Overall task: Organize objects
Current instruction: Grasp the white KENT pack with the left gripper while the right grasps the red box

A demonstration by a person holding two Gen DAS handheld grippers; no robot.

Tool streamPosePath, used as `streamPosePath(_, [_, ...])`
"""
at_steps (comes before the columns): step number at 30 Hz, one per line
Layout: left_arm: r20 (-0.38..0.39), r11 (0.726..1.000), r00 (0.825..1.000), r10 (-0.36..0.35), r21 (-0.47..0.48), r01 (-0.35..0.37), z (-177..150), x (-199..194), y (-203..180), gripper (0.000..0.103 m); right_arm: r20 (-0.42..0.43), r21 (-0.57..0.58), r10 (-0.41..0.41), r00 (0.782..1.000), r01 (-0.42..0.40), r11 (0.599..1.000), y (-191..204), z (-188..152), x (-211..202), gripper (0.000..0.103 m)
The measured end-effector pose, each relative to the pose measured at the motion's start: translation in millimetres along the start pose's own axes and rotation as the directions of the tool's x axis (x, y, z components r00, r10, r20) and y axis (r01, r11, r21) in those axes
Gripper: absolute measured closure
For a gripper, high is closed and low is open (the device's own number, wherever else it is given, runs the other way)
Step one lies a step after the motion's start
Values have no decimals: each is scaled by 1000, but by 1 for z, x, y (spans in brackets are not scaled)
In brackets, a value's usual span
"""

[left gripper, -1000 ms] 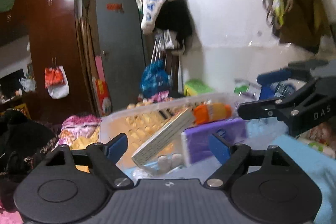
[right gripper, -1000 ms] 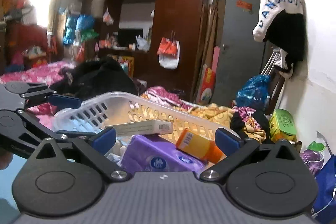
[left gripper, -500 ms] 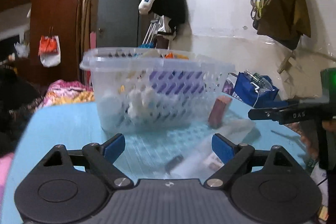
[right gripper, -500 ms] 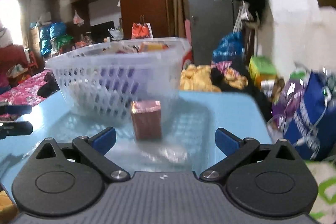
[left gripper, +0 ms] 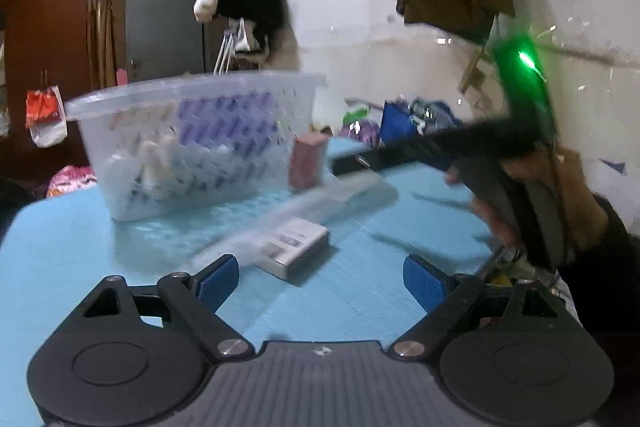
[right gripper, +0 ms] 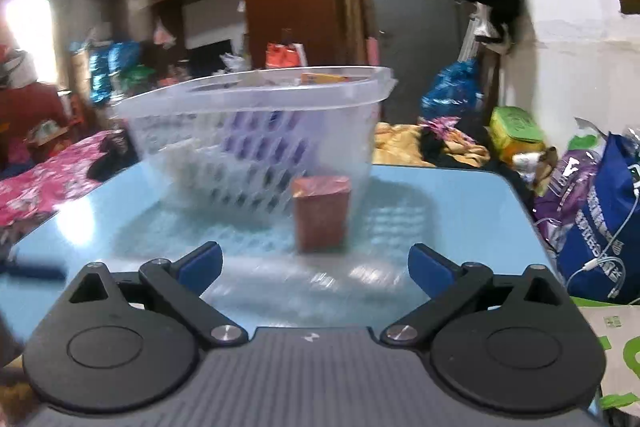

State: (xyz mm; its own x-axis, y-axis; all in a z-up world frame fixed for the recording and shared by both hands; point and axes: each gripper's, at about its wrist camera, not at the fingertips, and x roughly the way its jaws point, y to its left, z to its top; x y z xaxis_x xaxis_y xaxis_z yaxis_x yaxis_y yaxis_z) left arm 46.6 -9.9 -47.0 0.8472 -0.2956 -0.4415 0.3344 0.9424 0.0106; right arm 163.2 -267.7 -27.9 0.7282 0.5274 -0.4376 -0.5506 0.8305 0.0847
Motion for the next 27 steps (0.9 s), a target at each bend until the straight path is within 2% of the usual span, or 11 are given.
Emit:
streamPosePath(4, [-49,998,999,12,-63,-15,1,21,0,12,-53,-13,-31,998,30,999,-1,14,28,4])
streamPosePath(7, [-74,997,997,20,-77,-26,1,32,3,13,-70,-27,-53,996,51,998,1,19,42,5])
streamPosePath(12, [-86,991,995,53,-114,-63,6,52,10,13,-90,-18,-52,995,50,999,-3,22,53,14])
streamPosePath(18, [-85,987,989,118,-99,-127,12,68,11,13,-121,-27,-47,991,44,999,-3,16,57,37])
streamPosePath(20, [-78,987,988,135,-75,-141,11,70,8,22,-118,-24,-41,992,39,999,-3,15,56,50])
streamPosePath(21, [-71,986,986,153,-57,-157,11,69,5,36,-112,-20,-43,993,41,999,-3,15,55,53])
streamPosePath(22, [-62,985,984,166,-44,-169,9,67,4,45,-108,-22,-45,993,43,999,-2,14,53,55])
streamPosePath(25, [-42,989,991,129,-66,-132,7,61,8,53,-86,-31,-52,995,49,998,0,12,44,56])
streamPosePath(27, [-26,990,992,120,-74,-122,3,56,11,54,-62,-46,-62,996,59,997,3,11,36,56])
